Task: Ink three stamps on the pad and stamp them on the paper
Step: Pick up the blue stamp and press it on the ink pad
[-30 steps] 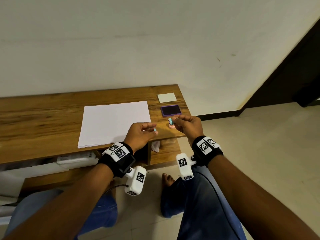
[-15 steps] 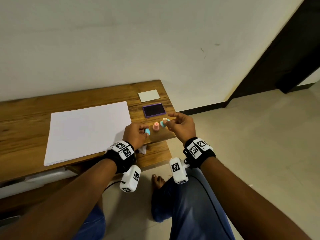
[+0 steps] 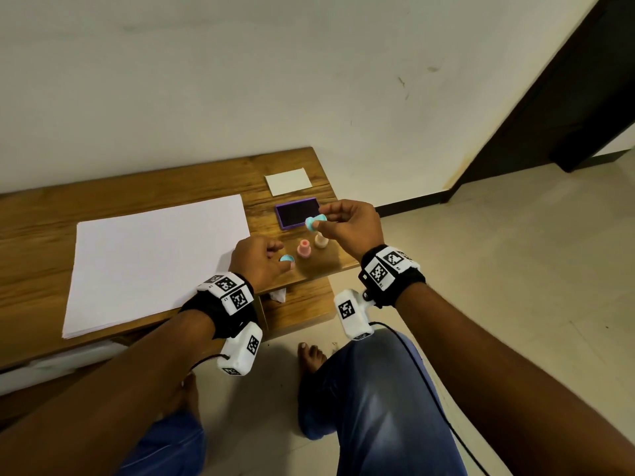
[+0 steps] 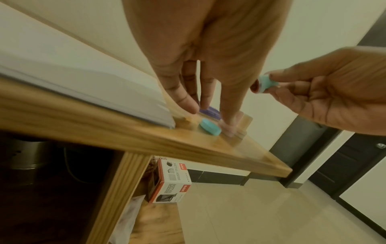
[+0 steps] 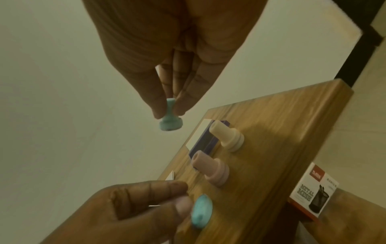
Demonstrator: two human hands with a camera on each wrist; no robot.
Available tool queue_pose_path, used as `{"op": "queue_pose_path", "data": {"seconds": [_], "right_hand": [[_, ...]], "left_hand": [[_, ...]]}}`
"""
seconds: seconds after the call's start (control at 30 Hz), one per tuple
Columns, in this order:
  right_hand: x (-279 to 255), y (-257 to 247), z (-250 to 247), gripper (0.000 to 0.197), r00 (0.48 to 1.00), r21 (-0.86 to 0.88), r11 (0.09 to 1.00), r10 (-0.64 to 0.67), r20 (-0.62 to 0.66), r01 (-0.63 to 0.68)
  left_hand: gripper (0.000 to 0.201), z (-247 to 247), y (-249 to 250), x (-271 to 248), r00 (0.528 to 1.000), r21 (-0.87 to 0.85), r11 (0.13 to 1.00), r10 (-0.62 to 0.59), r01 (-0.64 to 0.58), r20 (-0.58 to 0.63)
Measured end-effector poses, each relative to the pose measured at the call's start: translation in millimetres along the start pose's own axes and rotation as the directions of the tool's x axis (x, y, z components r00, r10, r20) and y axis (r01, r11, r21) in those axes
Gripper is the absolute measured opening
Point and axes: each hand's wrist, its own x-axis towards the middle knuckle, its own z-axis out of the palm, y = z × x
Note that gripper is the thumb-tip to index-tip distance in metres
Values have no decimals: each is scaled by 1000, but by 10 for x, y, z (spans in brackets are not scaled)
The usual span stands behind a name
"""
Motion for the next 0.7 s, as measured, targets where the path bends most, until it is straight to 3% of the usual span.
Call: {"op": "queue_pose_path", "data": {"seconds": [0.07,0.17,0.4,0.7], "right_hand": [[86,-50,-14,28,1000,-54,998,-9,22,10],[254,-156,-47,26,999,-215,976,-12,46,22],[733,-378,33,26,974,-563,808,-57,219,174],[981,-418,271,26,920,-688,640,-80,383,342]], "left_hand": [[40,-80,6,56,999,1,1000,8,-8,-41],[43,-199,21,196,1000,50,999,19,-19,-2],[64,-271,172,631,990,242,966,66,-94,123],[72,-202,109,972,985,351,930,58,-112,159]]}}
